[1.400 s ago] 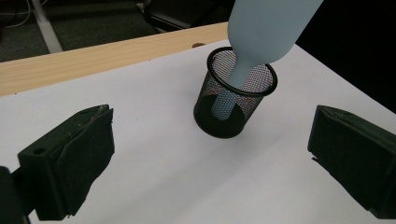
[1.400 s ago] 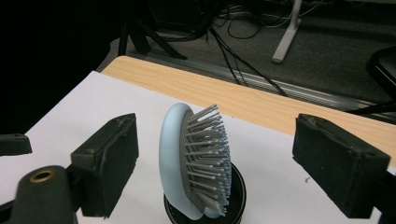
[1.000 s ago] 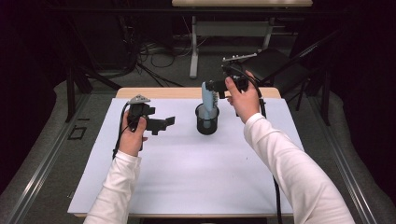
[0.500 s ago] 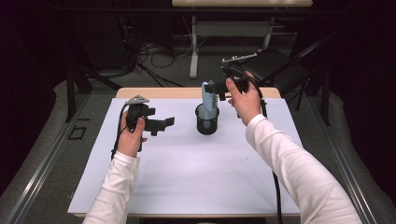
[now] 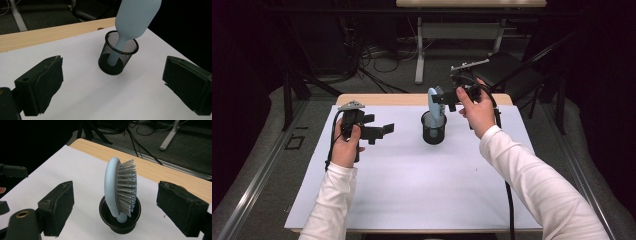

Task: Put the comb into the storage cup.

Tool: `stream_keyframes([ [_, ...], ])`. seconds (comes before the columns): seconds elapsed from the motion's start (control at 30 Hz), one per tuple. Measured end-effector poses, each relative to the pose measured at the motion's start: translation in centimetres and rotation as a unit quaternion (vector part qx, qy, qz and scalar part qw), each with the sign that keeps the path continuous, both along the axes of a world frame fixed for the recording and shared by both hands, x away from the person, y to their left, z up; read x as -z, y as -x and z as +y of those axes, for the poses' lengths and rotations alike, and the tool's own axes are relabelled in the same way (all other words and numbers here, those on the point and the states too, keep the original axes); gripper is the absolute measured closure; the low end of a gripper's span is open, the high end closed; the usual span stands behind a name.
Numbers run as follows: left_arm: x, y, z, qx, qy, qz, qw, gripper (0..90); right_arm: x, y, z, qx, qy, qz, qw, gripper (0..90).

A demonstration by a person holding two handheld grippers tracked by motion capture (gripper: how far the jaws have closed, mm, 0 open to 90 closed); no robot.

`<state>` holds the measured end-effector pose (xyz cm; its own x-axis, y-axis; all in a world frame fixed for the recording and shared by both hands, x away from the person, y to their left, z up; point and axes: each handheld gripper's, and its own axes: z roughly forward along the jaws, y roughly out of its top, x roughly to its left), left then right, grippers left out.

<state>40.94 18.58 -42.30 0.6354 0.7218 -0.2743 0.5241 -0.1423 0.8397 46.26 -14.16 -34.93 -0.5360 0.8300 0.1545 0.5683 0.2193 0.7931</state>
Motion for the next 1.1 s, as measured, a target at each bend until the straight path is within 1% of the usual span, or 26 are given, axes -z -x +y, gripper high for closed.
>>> stream_keyframes([
  [0.1,-0.4,0.2,0.3,-0.002,0.004,-0.003,1.0000,3.2,-0.1,0.3,-0.4,-0.003,-0.005,-0.003,1.0000,13.9],
  [0.2,-0.5,0.3,0.4,-0.002,0.003,-0.005,1.0000,3.3,-0.2,0.7,-0.9,-0.003,-0.012,-0.001,0.9999,13.8],
  [0.33,-0.6,0.4,0.2,0.004,-0.003,-0.001,1.0000,3.2,0.1,1.2,-1.6,0.001,-0.010,0.000,0.9999,13.8],
  [0.43,-0.6,0.6,0.1,0.006,-0.003,-0.002,1.0000,3.3,0.3,1.7,-2.3,0.002,-0.013,-0.003,0.9999,13.6],
  [0.5,-0.7,0.6,0.1,0.008,-0.005,-0.002,1.0000,3.3,0.5,2.0,-2.8,0.007,-0.017,-0.006,0.9998,11.6],
  [0.57,-0.7,0.7,0.1,0.009,-0.006,-0.002,0.9999,3.3,0.6,2.3,-3.3,0.005,-0.018,-0.008,0.9998,8.9],
  [0.6,-0.8,0.8,0.1,0.010,-0.009,-0.002,0.9999,3.3,0.7,2.4,-3.4,0.003,-0.019,-0.007,0.9998,8.4],
  [0.7,-0.9,1.0,0.1,0.012,-0.009,-0.005,0.9999,3.3,0.9,2.9,-4.0,0.003,-0.025,-0.005,0.9997,7.3],
  [0.77,-0.9,1.1,0.1,0.013,-0.010,-0.005,0.9998,3.3,1.1,3.3,-4.4,0.001,-0.028,-0.004,0.9996,4.1],
  [0.87,-1.0,1.2,0.1,0.015,-0.011,-0.007,0.9998,3.3,1.6,3.7,-4.8,-0.003,-0.030,0.002,0.9996,0.0],
  [1.03,-1.1,1.3,0.1,0.016,-0.013,-0.008,0.9997,3.3,2.6,4.5,-5.3,-0.007,-0.024,0.014,0.9996,0.0],
  [1.1,-1.2,1.4,0.1,0.018,-0.014,-0.010,0.9997,3.3,2.9,4.7,-5.5,-0.007,-0.018,0.012,0.9997,0.0],
])
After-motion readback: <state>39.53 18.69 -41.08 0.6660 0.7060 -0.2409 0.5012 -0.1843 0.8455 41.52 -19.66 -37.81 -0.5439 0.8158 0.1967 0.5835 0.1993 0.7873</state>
